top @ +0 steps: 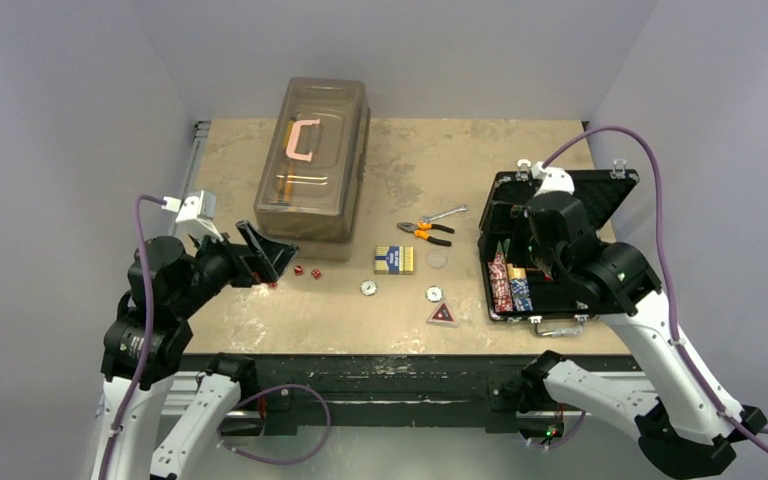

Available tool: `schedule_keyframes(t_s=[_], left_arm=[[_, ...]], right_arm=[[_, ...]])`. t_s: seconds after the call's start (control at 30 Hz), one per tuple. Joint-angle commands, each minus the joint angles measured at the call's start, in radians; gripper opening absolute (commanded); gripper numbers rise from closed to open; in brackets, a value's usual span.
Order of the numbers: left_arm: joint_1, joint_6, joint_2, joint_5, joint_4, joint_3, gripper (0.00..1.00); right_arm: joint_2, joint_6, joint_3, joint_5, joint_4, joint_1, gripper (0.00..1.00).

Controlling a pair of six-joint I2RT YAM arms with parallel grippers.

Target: Pack up texas hold em set

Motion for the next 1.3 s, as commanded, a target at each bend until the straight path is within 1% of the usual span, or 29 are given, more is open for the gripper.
schedule_keyframes(t_s=[0.0,0.07,0.17,0.27,0.33,0.4,0.47,0.5,0.57,0.63,0.7,0.77,0.87,1.0,1.17,1.27], left_arm=[[0.007,-0.027,-0.031,0.061,-0.013,-0.050,1.00],[0.007,-0.023,-0.038,0.062,-0.040,-0.066,1.00],[0.007,-0.038,-0.064,0.088,-0.052,-0.132,1.00],[0.006,-0.087,-0.098,0.144,-0.017,-0.230,0.99],[0.006,-0.131,-0.118,0.188,0.016,-0.296,0.99],[0.006,-0.176,-0.141,0.215,0.052,-0.361,0.99],[0.004,-0.216,-0.173,0.227,0.083,-0.415,0.98],[0.004,-0.222,-0.184,0.228,0.091,-0.431,0.98],[0.003,-0.223,-0.192,0.223,0.096,-0.452,0.98],[0.003,-0.210,-0.179,0.221,0.093,-0.451,0.98],[0.003,-0.190,-0.158,0.217,0.084,-0.441,0.98],[0.003,-0.168,-0.141,0.206,0.078,-0.426,0.98],[0.003,-0.132,-0.125,0.181,0.059,-0.398,0.98],[0.003,-0.099,-0.118,0.155,0.037,-0.366,0.98],[0.003,-0.085,-0.120,0.143,0.033,-0.343,0.98],[0.003,-0.080,-0.111,0.146,0.032,-0.307,0.99]], right_arm=[[-0.056,0.055,-0.080,-0.076,0.019,-0.001,0.99],[-0.051,0.041,-0.102,-0.098,0.025,-0.001,0.99],[-0.029,-0.018,-0.126,-0.182,0.062,-0.001,0.99],[0.000,0.023,-0.150,-0.231,0.114,-0.001,0.99],[0.014,0.068,-0.188,-0.271,0.182,-0.001,0.99],[0.020,0.075,-0.233,-0.356,0.269,-0.001,0.99],[0.033,0.079,-0.275,-0.422,0.347,0.005,0.99],[0.045,0.086,-0.290,-0.430,0.375,0.015,0.99],[0.077,0.106,-0.312,-0.414,0.416,0.041,0.99],[0.100,0.119,-0.339,-0.364,0.456,0.089,0.99],[0.119,0.120,-0.375,-0.346,0.519,0.132,0.99],[0.144,0.140,-0.402,-0.293,0.574,0.186,0.99],[0.219,0.152,-0.400,-0.230,0.619,0.246,0.99],[0.332,0.145,-0.368,-0.213,0.653,0.268,0.99],[0.486,0.185,-0.314,-0.082,0.653,0.270,0.99],[0.569,0.162,-0.264,-0.047,0.674,0.269,0.99]])
